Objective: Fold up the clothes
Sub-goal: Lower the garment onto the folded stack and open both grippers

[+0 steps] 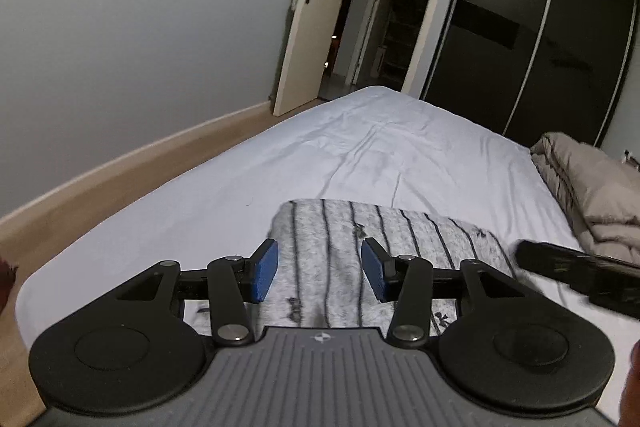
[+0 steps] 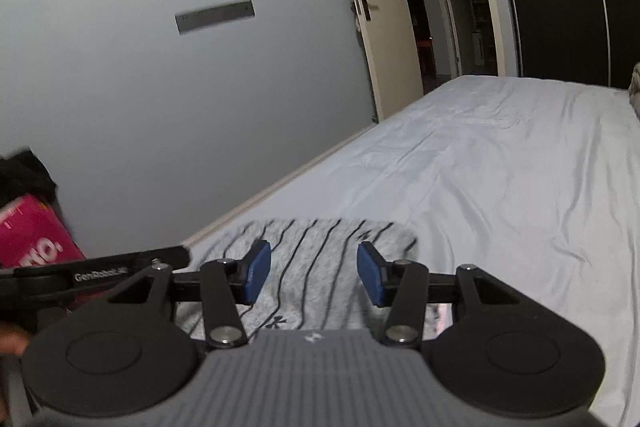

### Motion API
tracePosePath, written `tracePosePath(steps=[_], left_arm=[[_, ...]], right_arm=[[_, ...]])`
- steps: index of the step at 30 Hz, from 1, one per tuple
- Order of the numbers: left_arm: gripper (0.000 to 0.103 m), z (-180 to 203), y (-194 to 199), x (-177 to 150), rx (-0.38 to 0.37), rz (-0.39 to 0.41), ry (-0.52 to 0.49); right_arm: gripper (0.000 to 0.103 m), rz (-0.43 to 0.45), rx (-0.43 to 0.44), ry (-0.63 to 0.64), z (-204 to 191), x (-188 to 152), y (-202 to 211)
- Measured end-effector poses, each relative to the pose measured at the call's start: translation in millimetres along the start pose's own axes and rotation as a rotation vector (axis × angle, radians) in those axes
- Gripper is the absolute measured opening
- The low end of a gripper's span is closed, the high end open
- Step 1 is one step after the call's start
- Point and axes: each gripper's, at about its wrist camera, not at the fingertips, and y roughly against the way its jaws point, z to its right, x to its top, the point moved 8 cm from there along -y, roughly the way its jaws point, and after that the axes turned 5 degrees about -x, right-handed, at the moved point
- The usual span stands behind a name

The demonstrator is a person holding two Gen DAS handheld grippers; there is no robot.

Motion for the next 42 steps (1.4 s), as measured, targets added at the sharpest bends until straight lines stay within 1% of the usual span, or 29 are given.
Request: tracePosePath(steps=[1,3,6,8,10,12,14,18,23,26,27,28,29,31,34,38,40,42], left_arm=[[0.044,2.9,-3.8,-3.4,0.005,0.001,-0.008],[0.044,3.8,-14.0,-11.0,0.009,-0.022,-0.018],[0.043,-6.7,-26.4,-24.7,0.049,-0.059,-0.032],[0.043,-16.9,-33.5,-32.9,0.077,-0.09,-0.011],[0.045,-22.8,-41.1,-41.9,0.063,-0.119,0.016],[0.048,-23.6,-45.7,-49.5,0.07,-0.117,-0.011],[0.048,-20.6,-48.3,-53.5,0.08,-0.113,-0.045],[0.048,-16.0,-49.8,-56.3,0.092,-0.125,-0.063],[0.049,-12.1,-47.0,-53.2,0.107,-0.136,-0.079],[0.052,-8.4,-40.0,-48.9,0.129,-0.145,-0.081],[0.052,-7.0,-37.5,-47.4,0.136,-0.148,-0.082],[0.052,-4.2,-32.9,-44.5,0.141,-0.149,-0.083],[0.052,-1.3,-28.5,-40.9,0.142,-0.143,-0.084],[0.052,8.7,-18.8,-33.0,0.128,-0.122,-0.09],[0.055,28.9,-2.8,-21.8,0.113,-0.096,-0.112],[0.057,68.2,20.4,-6.8,0.063,-0.057,-0.166],[0.063,88.3,30.8,1.5,0.043,-0.038,-0.188],[0.065,109.3,40.4,8.7,0.018,-0.027,-0.198]], right_arm=[[0.05,-0.013,-0.015,-0.001,-3.7,-6.4,-8.1],[0.05,-0.026,-0.045,0.007,-6.4,-17.8,-20.0],[0.05,-0.014,-0.096,0.049,-5.1,-32.8,-32.4],[0.051,-0.002,-0.112,0.087,-5.3,-40.5,-38.9],[0.052,-0.009,-0.108,0.11,-3.7,-46.9,-45.0],[0.052,-0.01,-0.105,0.124,-0.9,-52.4,-51.4],[0.052,-0.009,-0.105,0.137,2.9,-58.1,-57.1],[0.052,-0.005,-0.114,0.16,6.9,-67.4,-63.8],[0.052,-0.031,-0.111,0.176,5.0,-64.7,-65.2],[0.053,-0.065,-0.106,0.209,2.8,-59.0,-62.0],[0.053,-0.08,-0.101,0.224,1.8,-56.2,-59.4],[0.056,-0.091,-0.093,0.235,0.3,-53.4,-54.2],[0.063,-0.096,-0.081,0.236,-0.5,-48.1,-47.7],[0.068,-0.088,-0.074,0.239,-0.8,-37.9,-31.9],[0.074,-0.066,-0.13,0.258,4.5,-22.8,-5.0],[0.075,-0.063,-0.157,0.232,17.9,-7.4,31.9],[0.077,-0.052,-0.181,0.231,27.7,0.6,53.4],[0.078,-0.043,-0.207,0.239,37.7,7.2,76.1]])
